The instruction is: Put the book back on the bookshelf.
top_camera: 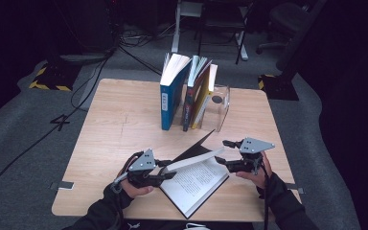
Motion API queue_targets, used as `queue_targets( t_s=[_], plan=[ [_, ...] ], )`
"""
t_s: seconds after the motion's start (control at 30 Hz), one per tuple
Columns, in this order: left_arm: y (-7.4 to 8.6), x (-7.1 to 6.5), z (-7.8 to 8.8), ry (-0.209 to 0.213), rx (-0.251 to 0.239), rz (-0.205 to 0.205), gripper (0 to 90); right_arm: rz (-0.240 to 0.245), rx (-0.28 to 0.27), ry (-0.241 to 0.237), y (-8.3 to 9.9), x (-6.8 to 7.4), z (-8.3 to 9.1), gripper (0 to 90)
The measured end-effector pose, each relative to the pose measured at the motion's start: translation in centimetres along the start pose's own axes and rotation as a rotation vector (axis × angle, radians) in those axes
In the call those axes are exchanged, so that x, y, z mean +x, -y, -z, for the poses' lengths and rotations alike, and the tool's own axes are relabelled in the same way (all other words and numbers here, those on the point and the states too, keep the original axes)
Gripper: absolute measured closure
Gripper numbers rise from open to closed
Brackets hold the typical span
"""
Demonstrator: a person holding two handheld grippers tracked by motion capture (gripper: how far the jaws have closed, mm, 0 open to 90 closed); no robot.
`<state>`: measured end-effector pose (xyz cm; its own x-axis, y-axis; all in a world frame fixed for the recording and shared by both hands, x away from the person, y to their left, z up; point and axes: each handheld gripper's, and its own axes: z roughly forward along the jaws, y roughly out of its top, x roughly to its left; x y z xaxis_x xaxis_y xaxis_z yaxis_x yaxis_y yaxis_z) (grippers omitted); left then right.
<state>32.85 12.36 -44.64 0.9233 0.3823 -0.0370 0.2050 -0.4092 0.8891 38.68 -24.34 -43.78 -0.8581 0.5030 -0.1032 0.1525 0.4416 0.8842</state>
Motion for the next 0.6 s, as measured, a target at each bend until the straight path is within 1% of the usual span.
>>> queue_targets(
  t_s=[0.1,0.13,0.17,0.2,0.23,0.27,0.33,0.37,0.4,0.43,0.47,0.53,0.57,0.6],
  plan=[
    [0.1,0.2,0.2,-0.013,-0.006,0.003,56.2,-0.006,-0.008,0.003,-0.4,-0.2,-0.4,30.7],
    [0.2,0.3,0.2,-0.01,-0.01,0.013,56.1,-0.005,-0.011,0.005,-0.6,-0.3,-0.6,30.8],
    [0.2,0.4,0.3,-0.019,-0.005,0.011,55.9,-0.004,-0.012,0.009,-0.9,-0.4,-0.9,30.9],
    [0.3,0.4,0.3,-0.033,-0.004,0.006,54.1,-0.002,-0.013,0.015,-1.2,-0.5,-1.2,31.2],
    [0.3,0.5,0.3,-0.035,-0.007,0.014,51.3,0.001,-0.017,0.021,-1.5,-0.5,-1.4,31.8],
    [0.4,0.5,0.3,-0.036,-0.004,0.012,50.4,0.003,-0.02,0.03,-1.9,-0.6,-1.8,32.9],
    [0.4,0.7,0.4,-0.044,-0.008,0.021,49.3,0.006,-0.027,0.04,-2.7,-0.8,-2.6,33.2],
    [0.4,0.8,0.4,-0.053,-0.008,0.018,48.3,0.004,-0.029,0.042,-2.9,-0.8,-2.9,33.2],
    [0.5,0.8,0.4,-0.056,-0.01,0.024,47.0,-0.005,-0.025,0.041,-3.2,-1.0,-3.2,32.9],
    [0.5,0.8,0.4,-0.056,-0.01,0.024,46.2,-0.008,-0.025,0.044,-3.4,-1.0,-3.5,32.7],
    [0.6,0.9,0.4,-0.057,-0.014,0.032,44.2,-0.005,-0.026,0.046,-3.7,-1.1,-3.8,32.5],
    [0.7,1.1,0.1,-0.064,-0.013,0.051,41.3,-0.018,-0.024,0.044,-3.9,-1.3,-4.2,31.8],
    [0.6,1.2,0.0,-0.064,-0.008,0.052,40.7,-0.024,-0.029,0.039,-4.0,-1.4,-4.5,32.5],
    [0.6,1.2,-0.2,-0.056,-0.004,0.049,43.1,-0.026,-0.033,0.037,-3.9,-1.4,-4.6,32.4]
  ],
)
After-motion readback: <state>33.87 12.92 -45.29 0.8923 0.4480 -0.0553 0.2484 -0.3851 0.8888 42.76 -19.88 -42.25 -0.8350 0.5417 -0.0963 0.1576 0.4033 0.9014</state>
